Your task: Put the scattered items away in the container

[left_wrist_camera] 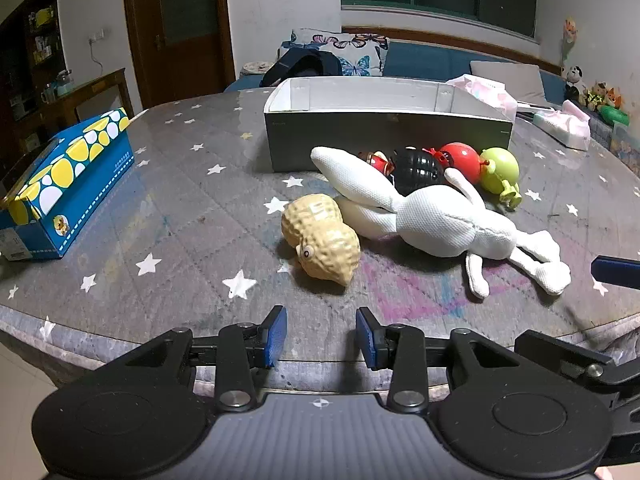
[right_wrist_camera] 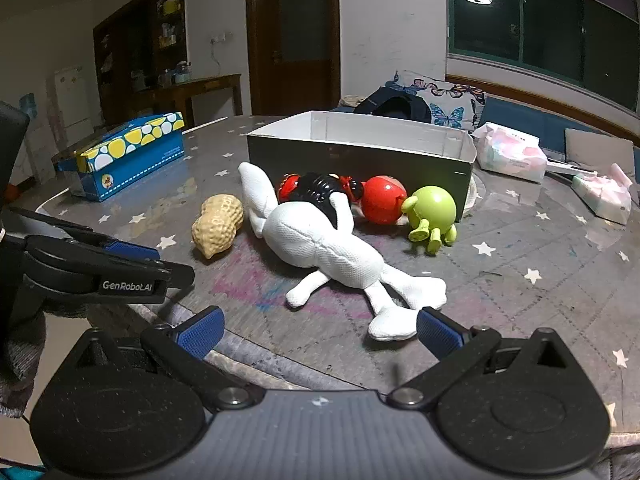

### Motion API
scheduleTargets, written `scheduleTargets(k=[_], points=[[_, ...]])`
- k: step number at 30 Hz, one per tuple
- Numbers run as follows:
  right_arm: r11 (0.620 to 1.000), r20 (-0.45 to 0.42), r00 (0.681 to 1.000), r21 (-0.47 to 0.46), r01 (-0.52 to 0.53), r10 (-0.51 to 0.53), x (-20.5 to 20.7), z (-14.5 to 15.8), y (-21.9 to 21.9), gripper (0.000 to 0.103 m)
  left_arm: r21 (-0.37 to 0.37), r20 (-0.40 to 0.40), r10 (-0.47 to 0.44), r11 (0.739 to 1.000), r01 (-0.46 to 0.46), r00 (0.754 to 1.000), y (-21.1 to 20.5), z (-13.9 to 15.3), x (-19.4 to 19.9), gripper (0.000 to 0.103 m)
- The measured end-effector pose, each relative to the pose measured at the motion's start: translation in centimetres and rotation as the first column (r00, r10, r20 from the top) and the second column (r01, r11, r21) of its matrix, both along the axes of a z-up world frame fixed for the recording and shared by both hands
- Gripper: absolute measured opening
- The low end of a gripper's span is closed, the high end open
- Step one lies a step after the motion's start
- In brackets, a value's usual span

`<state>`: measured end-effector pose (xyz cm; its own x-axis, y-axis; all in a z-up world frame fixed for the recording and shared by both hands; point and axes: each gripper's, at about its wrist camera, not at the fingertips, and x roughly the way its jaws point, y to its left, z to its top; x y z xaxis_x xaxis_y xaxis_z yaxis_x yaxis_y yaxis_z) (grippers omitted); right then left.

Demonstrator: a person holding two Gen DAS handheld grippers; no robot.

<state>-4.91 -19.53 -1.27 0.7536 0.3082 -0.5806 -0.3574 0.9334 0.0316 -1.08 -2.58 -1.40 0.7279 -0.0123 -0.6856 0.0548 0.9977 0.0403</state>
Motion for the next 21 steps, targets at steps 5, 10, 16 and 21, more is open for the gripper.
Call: scheduleTargets(k=[5, 10, 16, 21], points=[[1.0, -0.005, 1.0, -0.001, -0.002, 0.002, -0.04, -0.08, 0.04, 0.103, 0.0, -0.012, 0.002, 1.0, -0.002, 1.0, 0.04, -0.2, 0.05, 0.04], [1.0, -0.011, 1.0, -0.003, -0.001, 0.001, 0.04, -0.21, 0.03, 0.103, 0.0, -0.019, -0.001, 1.0, 0.001, 1.0, 0.0, -0.3, 0.09, 0.04], [1.0, -0.018, 1.0, -0.009, -0.003, 0.002, 0.16, -0.36, 0.04, 0.103, 0.0, -0.021, -0.001, 1.0, 0.001, 1.0, -0.11, -0.32, 0.14, 0.04], [1.0, -0.024, 1.0, -0.008, 0.001, -0.001, 0.36, -0.5, -0.05, 0.103, 0.003, -0.02, -0.002, 1.0, 0.002, 1.0, -0.16, -0.33, 0.16, 0.04]])
